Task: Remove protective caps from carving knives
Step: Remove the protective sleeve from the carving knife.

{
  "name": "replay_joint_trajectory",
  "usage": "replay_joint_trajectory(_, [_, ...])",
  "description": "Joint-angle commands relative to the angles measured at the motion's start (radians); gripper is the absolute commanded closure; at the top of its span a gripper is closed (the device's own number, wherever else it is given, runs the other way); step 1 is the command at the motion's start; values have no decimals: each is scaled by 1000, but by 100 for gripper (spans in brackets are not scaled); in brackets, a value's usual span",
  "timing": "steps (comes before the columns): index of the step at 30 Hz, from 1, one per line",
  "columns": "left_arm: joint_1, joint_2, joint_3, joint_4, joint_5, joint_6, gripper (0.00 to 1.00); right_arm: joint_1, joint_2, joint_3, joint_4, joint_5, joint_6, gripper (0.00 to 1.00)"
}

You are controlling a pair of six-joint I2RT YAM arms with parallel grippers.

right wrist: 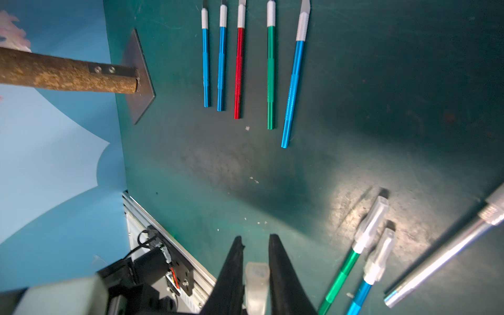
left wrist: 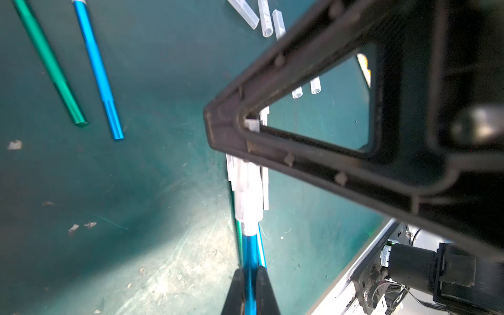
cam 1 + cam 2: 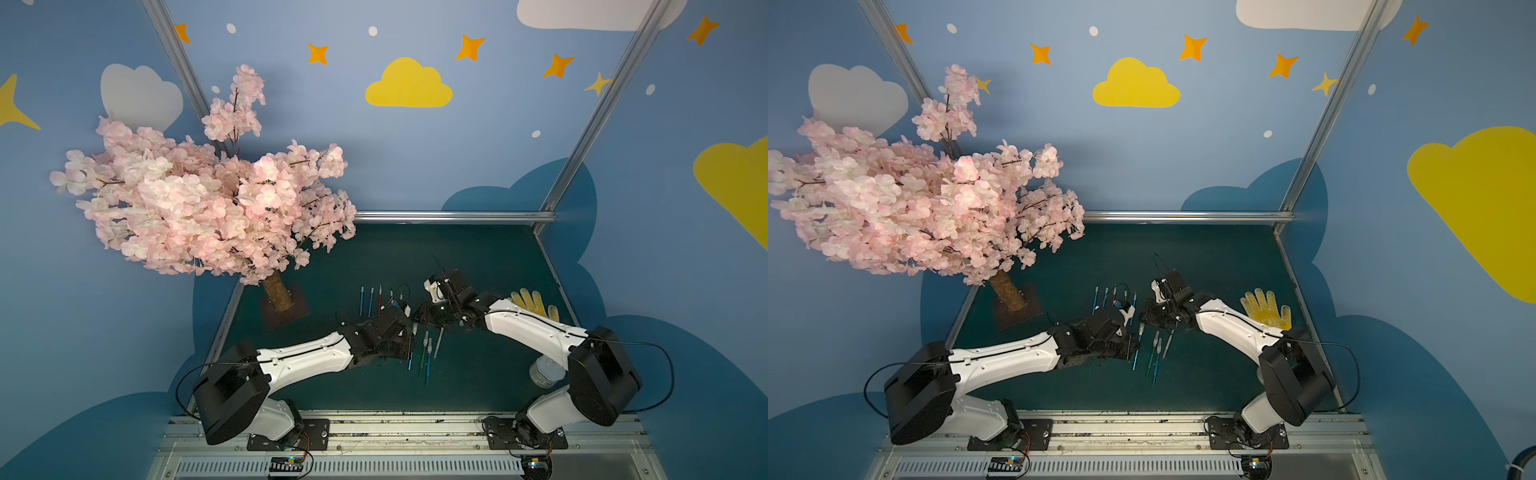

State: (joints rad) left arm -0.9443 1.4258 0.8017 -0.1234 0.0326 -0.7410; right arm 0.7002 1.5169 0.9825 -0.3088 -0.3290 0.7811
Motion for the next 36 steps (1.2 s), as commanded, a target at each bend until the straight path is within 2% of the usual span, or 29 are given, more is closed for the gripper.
replay_joint_trajectory(1, [2,-7,-13,16,20,5,92,5,-3,26,4,22,-3,85])
replay_joint_trajectory(16, [3,-4,-38,32,40,8,92,-20,-38,54,1,67,3,87])
replay_joint_trajectory(36, [-33,21,-37,24,52,32,92,-112,-31,119,-38,38,-40,88])
